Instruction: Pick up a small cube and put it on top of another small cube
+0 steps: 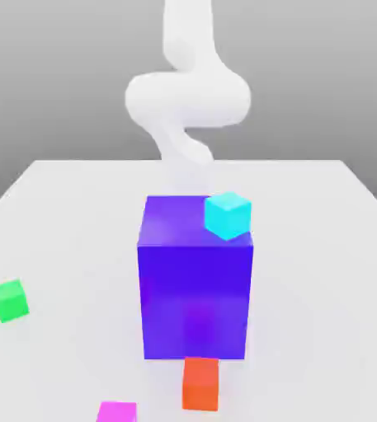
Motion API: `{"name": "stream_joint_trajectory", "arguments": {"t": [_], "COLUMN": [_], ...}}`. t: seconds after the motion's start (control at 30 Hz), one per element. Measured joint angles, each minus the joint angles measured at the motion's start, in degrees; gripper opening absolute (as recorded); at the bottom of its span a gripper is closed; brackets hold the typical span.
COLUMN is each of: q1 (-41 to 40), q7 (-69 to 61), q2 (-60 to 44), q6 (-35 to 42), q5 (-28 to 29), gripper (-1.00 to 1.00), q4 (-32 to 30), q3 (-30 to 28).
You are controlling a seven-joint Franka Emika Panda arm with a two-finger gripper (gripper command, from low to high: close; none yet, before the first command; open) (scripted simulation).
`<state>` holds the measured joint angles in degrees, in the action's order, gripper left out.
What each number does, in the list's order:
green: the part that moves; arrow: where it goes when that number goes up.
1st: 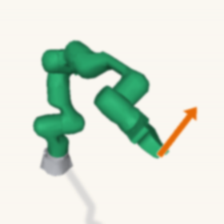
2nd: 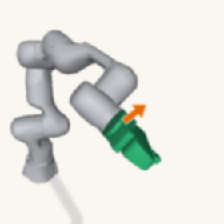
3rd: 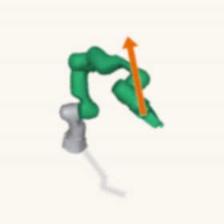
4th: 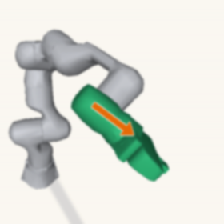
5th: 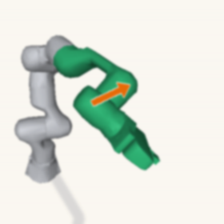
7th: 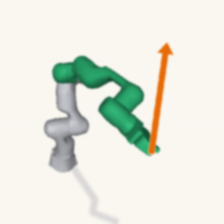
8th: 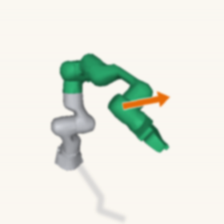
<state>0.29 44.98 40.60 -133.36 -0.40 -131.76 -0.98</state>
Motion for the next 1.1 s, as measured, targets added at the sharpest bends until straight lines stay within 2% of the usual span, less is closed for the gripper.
{"name": "stream_joint_trajectory", "arguments": {"t": [0.57,0.93,1.1], "q1": [0.3,-2.1,-3.7], "q7": [-7.0,-10.3,-11.8], "q2": [-35.7,-58.4,-68.7], "q6": [-10.7,-17.7,-24.5], "q5": [-4.3,-5.4,-7.0], "gripper": [0.00,0.00,0.00], "q4": [0.1,0.2,1.8], "q3": [-5.6,-6.5,-4.9]}}
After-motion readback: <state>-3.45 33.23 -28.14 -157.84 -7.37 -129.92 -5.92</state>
